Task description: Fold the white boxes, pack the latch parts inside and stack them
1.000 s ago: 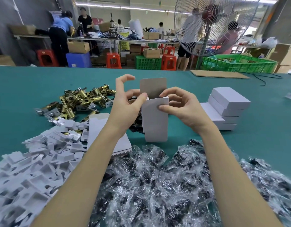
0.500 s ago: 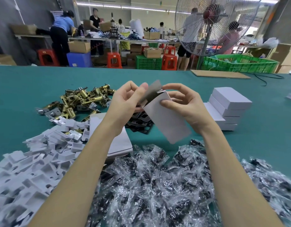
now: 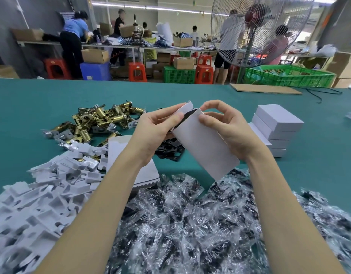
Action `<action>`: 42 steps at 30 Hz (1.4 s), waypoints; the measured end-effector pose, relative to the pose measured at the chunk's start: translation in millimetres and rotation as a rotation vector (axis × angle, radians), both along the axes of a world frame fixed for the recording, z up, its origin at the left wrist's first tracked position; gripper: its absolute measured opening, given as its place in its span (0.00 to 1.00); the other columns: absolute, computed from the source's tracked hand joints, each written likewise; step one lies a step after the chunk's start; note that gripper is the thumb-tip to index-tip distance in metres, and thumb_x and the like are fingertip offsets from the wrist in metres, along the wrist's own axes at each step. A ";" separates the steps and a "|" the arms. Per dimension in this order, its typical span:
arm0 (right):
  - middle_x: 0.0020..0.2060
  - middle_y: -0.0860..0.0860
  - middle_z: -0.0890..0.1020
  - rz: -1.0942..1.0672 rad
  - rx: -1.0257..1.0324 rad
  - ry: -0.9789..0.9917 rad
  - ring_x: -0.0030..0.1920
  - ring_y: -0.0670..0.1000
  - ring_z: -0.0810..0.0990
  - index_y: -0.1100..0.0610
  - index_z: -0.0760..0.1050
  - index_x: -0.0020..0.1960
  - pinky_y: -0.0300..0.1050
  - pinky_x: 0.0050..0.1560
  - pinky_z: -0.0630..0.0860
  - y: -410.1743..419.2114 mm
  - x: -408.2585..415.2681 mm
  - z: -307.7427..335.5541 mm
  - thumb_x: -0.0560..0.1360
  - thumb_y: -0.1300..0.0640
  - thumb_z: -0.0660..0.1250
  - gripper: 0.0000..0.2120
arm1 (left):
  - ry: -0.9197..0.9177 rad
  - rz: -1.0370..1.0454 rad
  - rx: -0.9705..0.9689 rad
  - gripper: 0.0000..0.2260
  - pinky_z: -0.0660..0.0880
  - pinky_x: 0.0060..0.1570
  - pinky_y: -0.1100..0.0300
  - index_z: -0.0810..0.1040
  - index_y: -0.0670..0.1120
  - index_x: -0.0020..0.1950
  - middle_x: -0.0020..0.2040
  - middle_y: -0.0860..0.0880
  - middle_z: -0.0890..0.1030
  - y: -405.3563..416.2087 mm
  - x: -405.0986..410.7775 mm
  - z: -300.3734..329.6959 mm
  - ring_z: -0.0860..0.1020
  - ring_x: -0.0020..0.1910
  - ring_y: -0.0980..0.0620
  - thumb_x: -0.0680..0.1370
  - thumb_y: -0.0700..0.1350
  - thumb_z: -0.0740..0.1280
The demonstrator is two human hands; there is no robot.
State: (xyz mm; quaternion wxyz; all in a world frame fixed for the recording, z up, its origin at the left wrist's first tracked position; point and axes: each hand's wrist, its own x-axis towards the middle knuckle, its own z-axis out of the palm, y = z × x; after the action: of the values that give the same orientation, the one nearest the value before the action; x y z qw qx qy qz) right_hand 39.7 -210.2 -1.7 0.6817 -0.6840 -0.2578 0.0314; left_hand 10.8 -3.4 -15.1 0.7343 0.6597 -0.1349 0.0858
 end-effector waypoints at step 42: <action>0.54 0.47 0.86 -0.130 -0.099 0.166 0.50 0.49 0.84 0.42 0.84 0.58 0.48 0.47 0.82 4.5 2.5 3.3 0.82 0.49 0.67 0.09 | -0.180 0.166 0.444 0.13 0.77 0.61 0.49 0.75 0.52 0.70 0.63 0.56 0.79 -14.4 -3.0 -9.5 0.79 0.56 0.52 0.85 0.44 0.62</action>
State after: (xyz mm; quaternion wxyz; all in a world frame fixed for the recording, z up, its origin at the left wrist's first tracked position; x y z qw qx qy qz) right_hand 42.1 -205.7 1.5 0.6666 -0.7272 -0.1537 0.0563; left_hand 7.8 -17.8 -24.6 0.5467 0.8034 -0.1607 0.1727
